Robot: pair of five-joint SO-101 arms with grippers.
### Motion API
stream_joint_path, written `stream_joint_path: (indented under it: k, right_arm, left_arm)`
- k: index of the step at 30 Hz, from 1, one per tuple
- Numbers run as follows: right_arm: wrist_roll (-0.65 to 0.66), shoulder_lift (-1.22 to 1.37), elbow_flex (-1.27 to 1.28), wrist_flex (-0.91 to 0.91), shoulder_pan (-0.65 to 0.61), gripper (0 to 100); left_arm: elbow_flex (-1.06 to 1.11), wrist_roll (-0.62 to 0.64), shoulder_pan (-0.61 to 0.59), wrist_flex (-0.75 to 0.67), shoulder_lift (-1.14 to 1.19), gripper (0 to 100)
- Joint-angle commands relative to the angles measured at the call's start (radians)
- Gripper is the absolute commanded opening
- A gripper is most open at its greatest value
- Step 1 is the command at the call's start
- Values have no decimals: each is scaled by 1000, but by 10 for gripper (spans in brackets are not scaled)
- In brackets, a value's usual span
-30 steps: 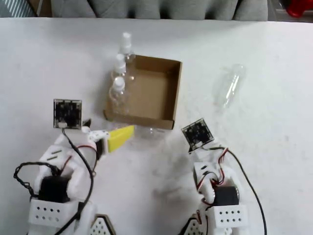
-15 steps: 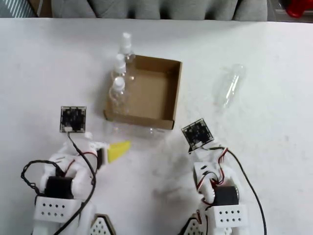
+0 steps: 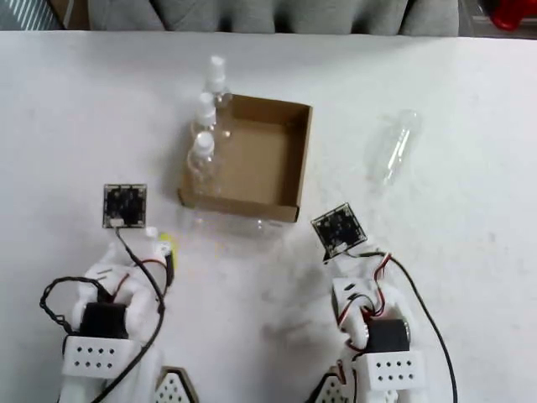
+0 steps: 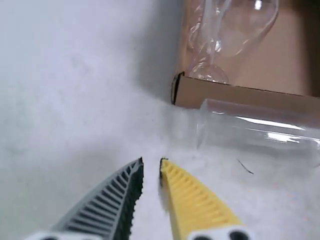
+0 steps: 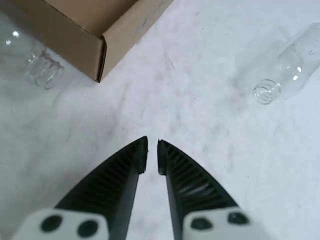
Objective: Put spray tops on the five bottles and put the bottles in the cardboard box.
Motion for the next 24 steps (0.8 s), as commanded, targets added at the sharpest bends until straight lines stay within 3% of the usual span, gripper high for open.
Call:
stream_joint_path:
  k: [1, 4, 10, 19, 24]
  right_arm:
    - [12, -1, 11, -4, 13, 16]
    - [12, -1, 11, -2, 13, 16]
    - [12, -2, 11, 8, 13, 16]
    - [12, -2, 11, 10, 13, 16]
    - [12, -2, 11, 10, 13, 16]
  left_arm:
    - [-32, 3, -101, -69, -12, 17]
    - [-40, 6, -145, -124, -10, 20]
    - [-109, 12, -107, -121, 21, 20]
    - [-307, 17, -15, -147, 409, 20]
    - [-328, 121, 25, -264, 613, 20]
